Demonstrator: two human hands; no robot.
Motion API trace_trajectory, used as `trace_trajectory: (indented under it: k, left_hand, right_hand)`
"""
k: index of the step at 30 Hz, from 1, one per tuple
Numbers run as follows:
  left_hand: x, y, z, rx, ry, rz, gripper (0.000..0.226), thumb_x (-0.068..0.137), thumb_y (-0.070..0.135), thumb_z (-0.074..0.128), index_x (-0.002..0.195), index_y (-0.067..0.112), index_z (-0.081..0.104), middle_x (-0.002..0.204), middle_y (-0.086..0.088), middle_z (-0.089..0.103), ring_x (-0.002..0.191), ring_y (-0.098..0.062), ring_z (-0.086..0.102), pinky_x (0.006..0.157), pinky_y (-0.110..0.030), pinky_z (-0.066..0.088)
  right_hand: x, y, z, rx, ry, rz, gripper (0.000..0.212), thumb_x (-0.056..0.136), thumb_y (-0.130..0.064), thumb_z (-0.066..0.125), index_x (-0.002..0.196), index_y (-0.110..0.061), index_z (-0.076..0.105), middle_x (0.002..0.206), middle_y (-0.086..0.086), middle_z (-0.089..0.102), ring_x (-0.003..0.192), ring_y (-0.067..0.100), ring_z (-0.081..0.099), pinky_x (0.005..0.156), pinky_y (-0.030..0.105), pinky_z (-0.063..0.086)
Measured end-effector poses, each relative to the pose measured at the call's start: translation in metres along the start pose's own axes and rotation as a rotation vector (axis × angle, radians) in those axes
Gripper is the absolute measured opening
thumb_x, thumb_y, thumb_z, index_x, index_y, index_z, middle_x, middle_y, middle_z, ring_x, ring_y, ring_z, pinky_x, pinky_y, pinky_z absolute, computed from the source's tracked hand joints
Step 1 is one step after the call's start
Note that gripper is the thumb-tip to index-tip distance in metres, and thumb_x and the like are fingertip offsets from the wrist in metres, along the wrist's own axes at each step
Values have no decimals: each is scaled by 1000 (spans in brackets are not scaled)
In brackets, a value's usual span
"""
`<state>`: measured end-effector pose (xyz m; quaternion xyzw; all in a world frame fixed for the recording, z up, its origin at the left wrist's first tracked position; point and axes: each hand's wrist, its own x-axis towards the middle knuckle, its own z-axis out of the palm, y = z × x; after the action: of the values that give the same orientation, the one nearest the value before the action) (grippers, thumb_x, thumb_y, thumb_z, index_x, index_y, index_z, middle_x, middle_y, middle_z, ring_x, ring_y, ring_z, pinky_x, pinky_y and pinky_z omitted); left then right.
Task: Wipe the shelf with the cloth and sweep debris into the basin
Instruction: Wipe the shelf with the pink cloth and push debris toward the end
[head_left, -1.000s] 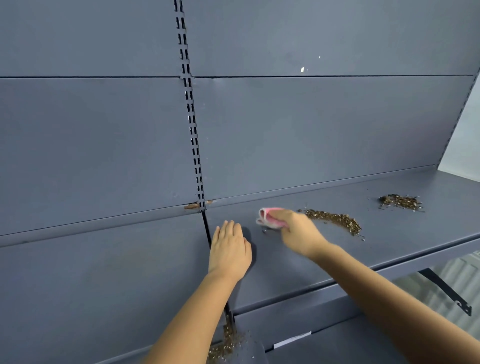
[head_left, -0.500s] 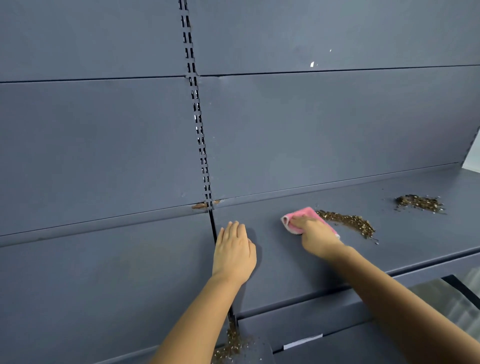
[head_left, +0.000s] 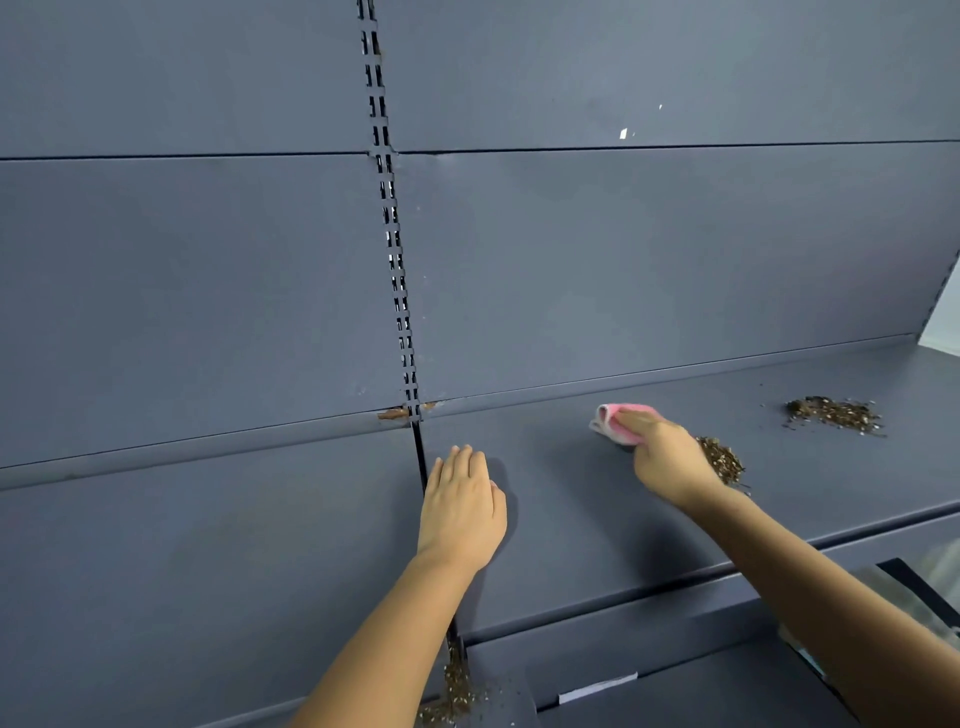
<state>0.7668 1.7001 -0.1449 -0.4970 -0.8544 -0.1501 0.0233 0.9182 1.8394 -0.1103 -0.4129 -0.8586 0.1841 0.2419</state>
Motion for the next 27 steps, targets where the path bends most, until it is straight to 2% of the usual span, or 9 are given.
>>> trace_trajectory:
  k: [5, 8, 11, 14, 15, 17, 20, 24, 27]
  left_hand:
    - [0, 0, 0, 4, 3, -2, 47, 101, 17, 23, 147, 6, 23, 159, -6, 18, 149, -16, 10, 122, -30, 1]
    - [1, 0, 0, -6, 7, -4, 44, 101, 16, 23, 144, 7, 29, 157, -5, 22, 149, -15, 11, 122, -29, 2]
    - [1, 0, 0, 0, 4, -12, 45, 101, 16, 23, 145, 7, 26, 158, -5, 21, 149, -15, 11, 122, -30, 2]
    - [0, 0, 0, 11, -7, -16, 48, 102, 17, 22, 148, 6, 21, 159, -6, 18, 150, -16, 9, 122, -30, 2]
    - [0, 0, 0, 13, -9, -17, 48, 102, 17, 22, 148, 6, 20, 159, -6, 18, 150, -16, 9, 123, -30, 2]
    - [0, 0, 0, 15, -12, -17, 48, 102, 17, 22, 149, 6, 20, 159, -6, 18, 150, -17, 9, 123, -30, 2]
    - [0, 0, 1, 21, -4, -17, 48, 102, 18, 22, 149, 7, 21, 159, -5, 18, 150, -17, 10, 122, -30, 3]
    - [-1, 1, 0, 19, -2, -20, 48, 102, 18, 22, 149, 7, 20, 159, -6, 18, 150, -17, 10, 122, -30, 2]
    - [0, 1, 0, 16, 1, -14, 48, 102, 18, 22, 149, 7, 20, 159, -6, 18, 150, -17, 9, 122, -30, 2]
  right_hand:
    - [-13, -47, 49, 58, -240, -274, 47, 84, 12, 34, 124, -2, 56, 134, 12, 54, 127, 26, 47, 103, 27, 34]
    - [-11, -54, 76, 36, -376, -341, 31, 80, 13, 34, 75, -11, 53, 92, 6, 59, 99, 28, 51, 86, 32, 37]
    - [12, -46, 76, -2, -381, -233, 52, 81, 10, 37, 62, -38, 28, 82, -14, 37, 85, 13, 37, 74, 18, 37]
    - [36, -18, 68, 20, -309, -9, 35, 61, 11, 33, 54, -23, 28, 64, -9, 29, 58, 14, 34, 46, 13, 26]
    - [37, -9, 60, -2, -292, -23, 33, 56, 10, 28, 56, -23, 29, 63, -8, 30, 59, 15, 34, 48, 14, 26]
    - [31, 9, 41, -22, -257, -41, 47, 70, 13, 32, 77, -33, 38, 88, -9, 38, 85, 11, 35, 71, 18, 31]
    - [26, 37, 25, -26, -196, -25, 36, 90, 4, 36, 100, -31, 33, 110, -5, 28, 102, 6, 22, 86, 15, 17]
    - [31, 39, 18, -7, -211, 24, 40, 89, 6, 36, 95, -33, 38, 106, -4, 33, 104, 4, 22, 87, 16, 19]
    - [21, 13, 16, 56, -94, -5, 46, 81, 6, 35, 90, -29, 64, 105, 0, 61, 117, 5, 50, 90, 21, 43]
